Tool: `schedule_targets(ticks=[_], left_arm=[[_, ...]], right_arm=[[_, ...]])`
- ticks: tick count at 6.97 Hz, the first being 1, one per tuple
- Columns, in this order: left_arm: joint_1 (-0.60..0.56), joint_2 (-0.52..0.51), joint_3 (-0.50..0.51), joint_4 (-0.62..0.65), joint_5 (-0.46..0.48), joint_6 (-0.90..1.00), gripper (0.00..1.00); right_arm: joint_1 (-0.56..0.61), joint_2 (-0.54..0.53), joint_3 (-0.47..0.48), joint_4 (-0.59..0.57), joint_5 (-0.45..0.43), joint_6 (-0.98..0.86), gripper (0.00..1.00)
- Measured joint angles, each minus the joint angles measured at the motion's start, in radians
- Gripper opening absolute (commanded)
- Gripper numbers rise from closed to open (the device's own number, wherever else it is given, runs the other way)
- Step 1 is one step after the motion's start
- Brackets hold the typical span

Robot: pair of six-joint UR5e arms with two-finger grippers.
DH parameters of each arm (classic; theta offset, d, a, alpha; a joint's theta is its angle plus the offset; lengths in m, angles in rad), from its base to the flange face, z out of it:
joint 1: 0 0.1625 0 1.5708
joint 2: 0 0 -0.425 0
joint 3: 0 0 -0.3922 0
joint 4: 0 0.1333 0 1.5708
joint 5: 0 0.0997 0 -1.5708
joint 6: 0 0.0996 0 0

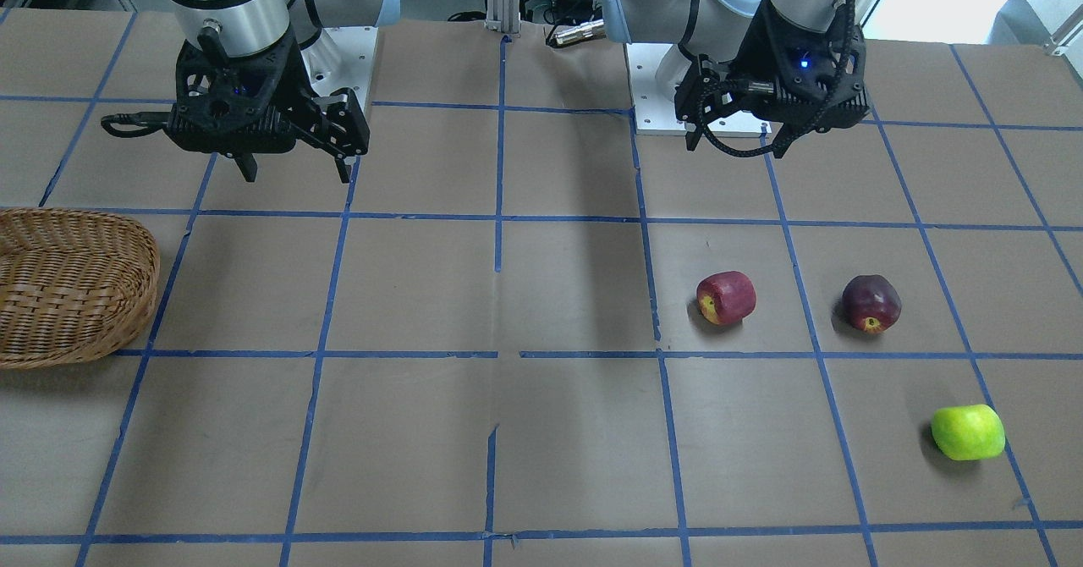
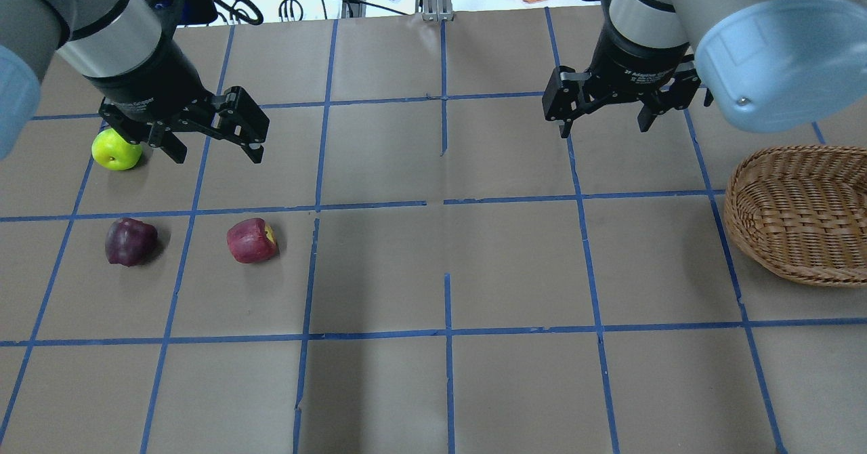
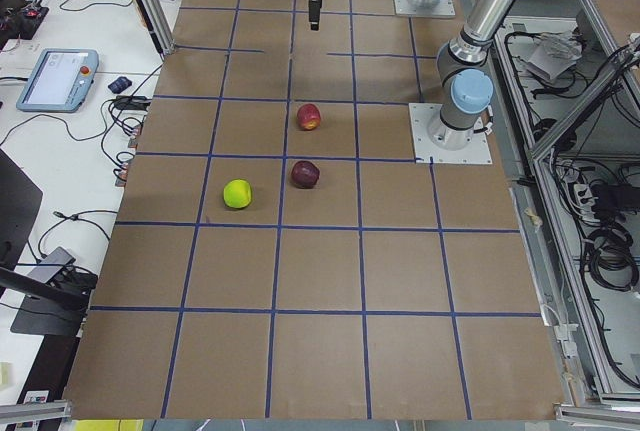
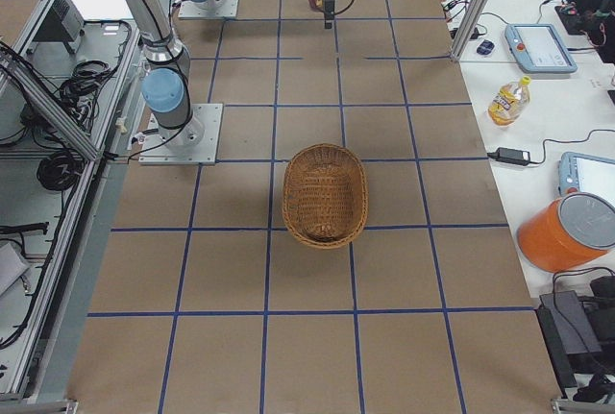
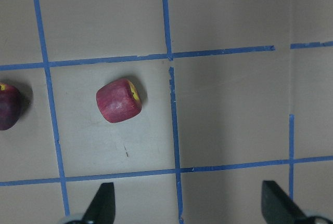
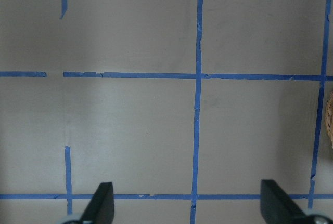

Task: Put all apples into basket
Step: 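Lower the left gripper from above the green apple toward the apples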

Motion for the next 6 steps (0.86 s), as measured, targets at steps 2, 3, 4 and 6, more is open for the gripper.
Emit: schedule_targets(ticks=[2,3,4,6], left_arm=[[0.000,0.004,0.006,0.003,-0.001,0.000,1.00],[-0.002,0.016,0.003,0.004,-0.002,-0.002,1.00],[-0.002,0.028,-0.006,0.003,-0.003,-0.004,1.00],[0.007,0.033,-0.043,0.076,-0.007,-0.001,1.00]], right_arm=[[0.000,-0.001,0.000,0.000,0.001,-0.001,1.00],[0.000,-0.001,-0.001,0.000,0.001,-0.001,1.00],[0.001,0.000,-0.001,-0.001,0.001,-0.001,1.00],[0.001,0.001,-0.001,-0.001,0.002,-0.001,1.00]])
